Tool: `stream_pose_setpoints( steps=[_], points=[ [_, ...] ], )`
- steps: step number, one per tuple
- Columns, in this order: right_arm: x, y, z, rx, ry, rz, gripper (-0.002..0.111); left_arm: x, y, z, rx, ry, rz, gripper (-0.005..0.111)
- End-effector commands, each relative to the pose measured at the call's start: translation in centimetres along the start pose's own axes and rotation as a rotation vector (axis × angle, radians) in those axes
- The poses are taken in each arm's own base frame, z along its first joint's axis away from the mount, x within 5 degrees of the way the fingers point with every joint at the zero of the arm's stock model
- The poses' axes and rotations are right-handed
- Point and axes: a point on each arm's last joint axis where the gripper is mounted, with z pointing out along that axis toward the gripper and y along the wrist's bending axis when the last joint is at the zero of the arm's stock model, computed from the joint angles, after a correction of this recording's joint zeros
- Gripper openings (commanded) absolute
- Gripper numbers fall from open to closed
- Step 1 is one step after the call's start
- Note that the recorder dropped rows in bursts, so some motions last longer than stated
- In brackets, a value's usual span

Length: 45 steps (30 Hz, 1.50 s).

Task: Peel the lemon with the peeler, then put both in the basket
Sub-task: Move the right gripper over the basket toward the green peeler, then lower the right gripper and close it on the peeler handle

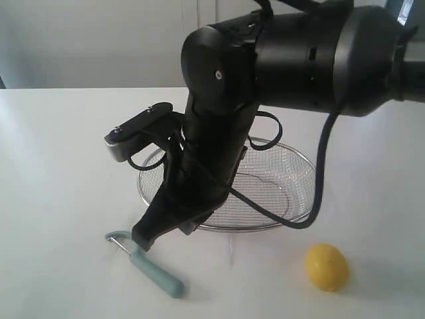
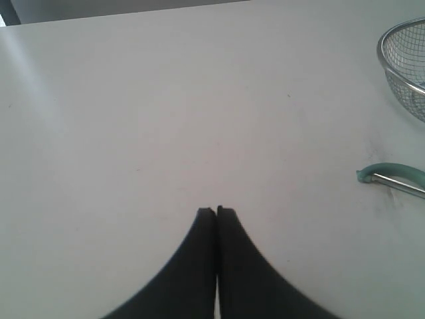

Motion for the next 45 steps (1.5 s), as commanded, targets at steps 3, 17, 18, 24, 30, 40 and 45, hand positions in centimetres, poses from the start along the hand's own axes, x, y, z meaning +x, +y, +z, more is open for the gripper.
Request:
stream_pose_setpoints(
  steps=[3,17,18,24,30,40,45],
  points=[
    [-0.4,0.8,0.7,-0.01,0.01,-0.025,0.0,0.1,0.0,0.0,0.001,0.0,-0.009,0.0],
    [-3.0,3.3,2.2,-0.038,-0.011,-0.08,0.0,0.1,0.0,0.0,0.001,0.0,-0.009,0.0],
    [-3.1,3.5,2.4,-0.04,-0.003,-0.085,0.0,0.1,0.0,0.0,0.001,0.0,-0.009,0.0],
    [-3.4,3.4,3.7,-0.039,0.023,-0.087,0.0,0.1,0.0,0.0,0.001,0.0,-0.009,0.0],
    [-3.5,3.4,3.7,-0.036,0.009,-0.089,0.0,0.1,0.0,0.0,0.001,0.0,-0.009,0.0],
    [-3.5,3.4,3.7,-0.031,0.012,-0.143,0.046,0.1,0.0,0.0,0.001,0.0,-0.009,0.0],
    [-3.6,3.4,3.7,-0.031,-0.001,-0.142,0.05,0.1,0.0,0.0,0.001,0.0,-0.009,0.0]
  ],
)
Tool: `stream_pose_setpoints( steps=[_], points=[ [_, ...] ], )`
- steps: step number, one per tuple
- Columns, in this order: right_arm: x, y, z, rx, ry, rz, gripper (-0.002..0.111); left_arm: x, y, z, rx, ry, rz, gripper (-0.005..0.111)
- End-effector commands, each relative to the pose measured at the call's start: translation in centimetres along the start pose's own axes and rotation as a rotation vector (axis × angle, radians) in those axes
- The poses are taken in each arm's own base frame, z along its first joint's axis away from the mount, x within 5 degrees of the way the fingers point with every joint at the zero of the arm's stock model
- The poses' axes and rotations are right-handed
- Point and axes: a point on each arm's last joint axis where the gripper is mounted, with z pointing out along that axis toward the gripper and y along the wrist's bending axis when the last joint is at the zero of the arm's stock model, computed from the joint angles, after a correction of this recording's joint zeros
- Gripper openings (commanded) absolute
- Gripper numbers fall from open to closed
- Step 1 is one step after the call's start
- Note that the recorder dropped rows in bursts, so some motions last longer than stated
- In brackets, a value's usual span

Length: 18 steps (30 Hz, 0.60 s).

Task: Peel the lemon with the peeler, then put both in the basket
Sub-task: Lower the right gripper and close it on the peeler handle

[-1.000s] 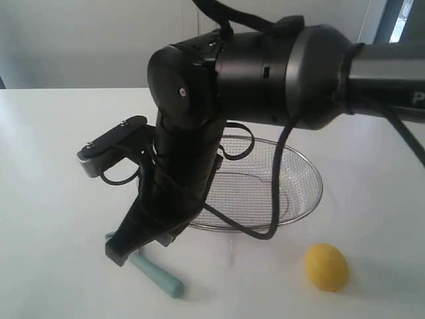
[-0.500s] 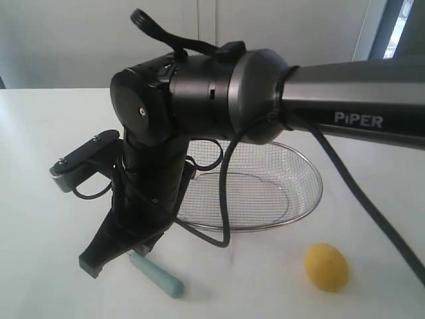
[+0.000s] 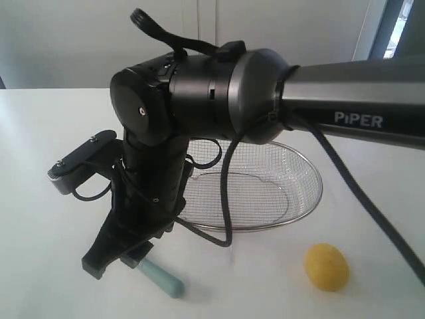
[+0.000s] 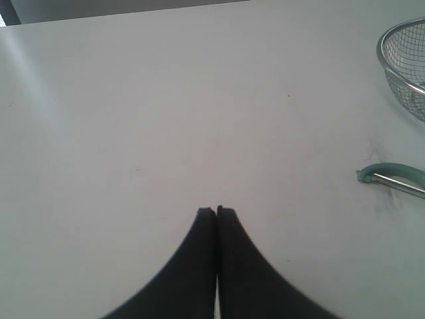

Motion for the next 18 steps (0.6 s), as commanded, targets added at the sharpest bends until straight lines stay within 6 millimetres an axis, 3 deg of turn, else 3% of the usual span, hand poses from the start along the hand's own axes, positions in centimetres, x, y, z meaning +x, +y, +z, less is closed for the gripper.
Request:
stream_pose_setpoints(
  steps=[1,9,18],
  points=[
    [-0.3,0.1,-0.1,0.007,-0.032,-0.017,0.05,0.1,0.0,0.0,0.001,0.0,-0.009,0.0],
    [-0.3,0.1,0.0,0.008,-0.033,-0.017,0.05,0.1,0.0,0.0,0.001,0.0,-0.009,0.0],
    [0.0,-0.3,2.7,0.011,0.056,-0.016,0.05,0.1,0.0,0.0,0.001,0.0,-0.009,0.0]
  ],
)
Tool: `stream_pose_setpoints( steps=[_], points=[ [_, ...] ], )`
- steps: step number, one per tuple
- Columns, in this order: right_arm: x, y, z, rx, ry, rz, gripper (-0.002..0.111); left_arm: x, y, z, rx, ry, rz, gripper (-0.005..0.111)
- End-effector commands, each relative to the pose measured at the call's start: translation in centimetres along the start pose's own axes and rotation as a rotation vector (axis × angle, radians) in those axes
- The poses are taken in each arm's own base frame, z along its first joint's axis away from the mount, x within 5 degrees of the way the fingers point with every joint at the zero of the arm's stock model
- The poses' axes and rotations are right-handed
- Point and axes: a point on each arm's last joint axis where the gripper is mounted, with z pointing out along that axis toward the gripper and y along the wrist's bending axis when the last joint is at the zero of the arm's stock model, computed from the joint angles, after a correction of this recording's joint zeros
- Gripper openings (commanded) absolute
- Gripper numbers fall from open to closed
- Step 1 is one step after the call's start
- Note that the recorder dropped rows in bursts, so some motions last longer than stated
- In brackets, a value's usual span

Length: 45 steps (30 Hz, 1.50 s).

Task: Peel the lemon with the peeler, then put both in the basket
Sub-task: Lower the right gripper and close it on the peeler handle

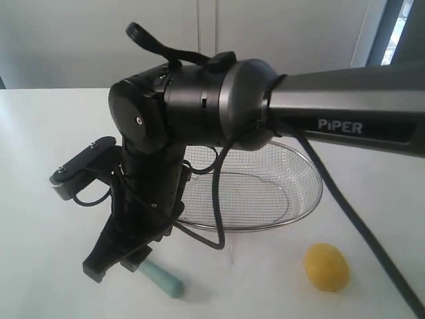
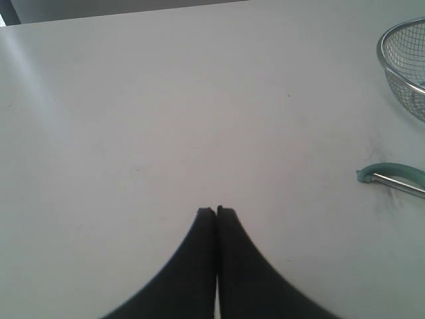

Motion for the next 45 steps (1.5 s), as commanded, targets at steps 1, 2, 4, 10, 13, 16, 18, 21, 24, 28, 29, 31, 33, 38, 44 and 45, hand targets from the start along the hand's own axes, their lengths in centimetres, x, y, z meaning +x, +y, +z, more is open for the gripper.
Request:
stream_pose_setpoints(
  steps=[1,2,4,10,13,16,18,21,24,28,29,31,33,38,44,45],
  points=[
    [0.2,-0.1,1.5,0.012,0.051,-0.015,0.05,0.1,0.0,0.0,0.001,0.0,-0.009,0.0],
    [0.2,-0.3,1.9,0.019,0.062,-0.009,0.05,0.1,0.0,0.0,0.001,0.0,-0.009,0.0],
    [0.3,-0.4,2.5,0.029,0.076,-0.005,0.05,0.1,0.0,0.0,0.001,0.0,-0.009,0.0],
    [0.2,-0.5,3.4,0.031,0.08,-0.005,0.05,0.1,0.0,0.0,0.001,0.0,-0.009,0.0],
    [0.1,-0.6,3.5,0.033,0.072,-0.001,0.05,0.1,0.0,0.0,0.001,0.0,-0.009,0.0],
    [-0.1,-0.6,3.6,0.037,0.052,0.015,0.05,0.1,0.0,0.0,0.001,0.0,-0.009,0.0],
    [-0.2,-0.6,3.6,0.039,0.038,0.016,0.049,0.1,0.0,0.0,0.001,0.0,-0.009,0.0],
    [-0.3,-0.7,3.6,0.041,0.036,0.014,0.049,0.1,0.0,0.0,0.001,0.0,-0.009,0.0],
    [-0.2,-0.7,3.6,0.046,0.036,0.011,0.049,0.1,0.0,0.0,0.001,0.0,-0.009,0.0],
    [-0.2,-0.8,3.7,0.058,0.04,0.011,0.049,0.1,0.0,0.0,0.001,0.0,-0.009,0.0],
    [-0.2,-0.8,3.7,0.058,0.04,0.016,0.049,0.1,0.0,0.0,0.001,0.0,-0.009,0.0],
    [-0.2,-0.8,4.0,0.057,0.046,0.021,0.049,0.1,0.0,0.0,0.001,0.0,-0.009,0.0],
    [-0.1,-0.9,4.5,0.056,0.06,0.024,0.049,0.1,0.0,0.0,0.001,0.0,-0.009,0.0],
    [0.1,-1.0,5.6,0.052,0.095,0.026,0.049,0.1,0.0,0.0,0.001,0.0,-0.009,0.0],
    [-0.1,-1.0,5.6,0.055,0.077,0.032,0.049,0.1,0.0,0.0,0.001,0.0,-0.009,0.0],
    [-0.1,-1.0,5.6,0.055,0.075,0.032,0.049,0.1,0.0,0.0,0.001,0.0,-0.009,0.0]
  ],
)
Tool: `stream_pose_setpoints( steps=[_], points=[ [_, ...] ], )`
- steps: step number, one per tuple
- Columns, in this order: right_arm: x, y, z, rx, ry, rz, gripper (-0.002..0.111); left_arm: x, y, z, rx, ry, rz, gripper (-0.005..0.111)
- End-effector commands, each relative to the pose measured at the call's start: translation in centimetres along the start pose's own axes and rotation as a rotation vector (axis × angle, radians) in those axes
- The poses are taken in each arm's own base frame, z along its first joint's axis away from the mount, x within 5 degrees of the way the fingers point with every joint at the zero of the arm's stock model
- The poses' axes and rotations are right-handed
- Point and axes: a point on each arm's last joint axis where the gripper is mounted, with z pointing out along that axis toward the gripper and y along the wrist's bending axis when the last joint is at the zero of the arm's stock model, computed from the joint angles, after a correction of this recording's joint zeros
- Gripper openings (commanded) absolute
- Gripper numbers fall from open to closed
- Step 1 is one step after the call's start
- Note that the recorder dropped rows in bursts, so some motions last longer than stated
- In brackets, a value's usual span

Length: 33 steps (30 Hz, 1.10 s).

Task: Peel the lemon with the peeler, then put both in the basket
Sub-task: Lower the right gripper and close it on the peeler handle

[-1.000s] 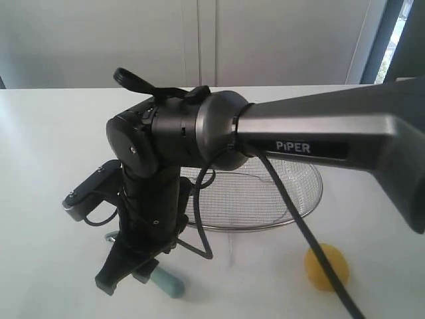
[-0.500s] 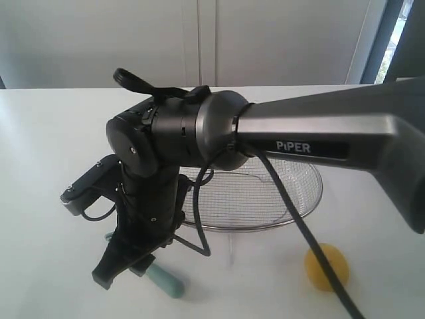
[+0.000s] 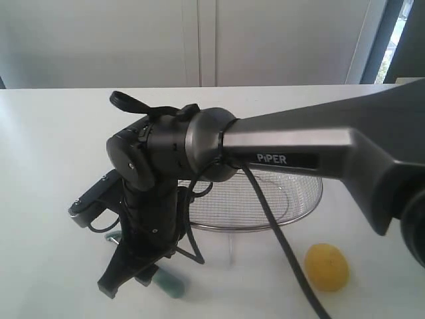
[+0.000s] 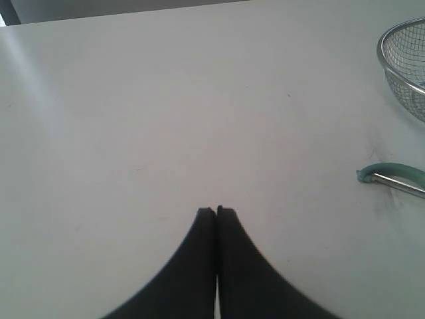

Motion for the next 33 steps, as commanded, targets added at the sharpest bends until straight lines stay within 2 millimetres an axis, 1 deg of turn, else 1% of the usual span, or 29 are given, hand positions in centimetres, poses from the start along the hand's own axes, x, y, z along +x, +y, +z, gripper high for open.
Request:
stream_pose_setpoints(
  steps=[1,33],
  points=[
    [-0.12,0.1,-0.09,0.006,-0.014,-0.003,0.049,0.08,-0.02,0.0,0.001,0.0,-0.009,0.0],
    [-0.41,0.07,-0.01,0.009,-0.045,-0.003,0.049,0.08,-0.02,0.0,0.001,0.0,-0.009,0.0]
  ],
)
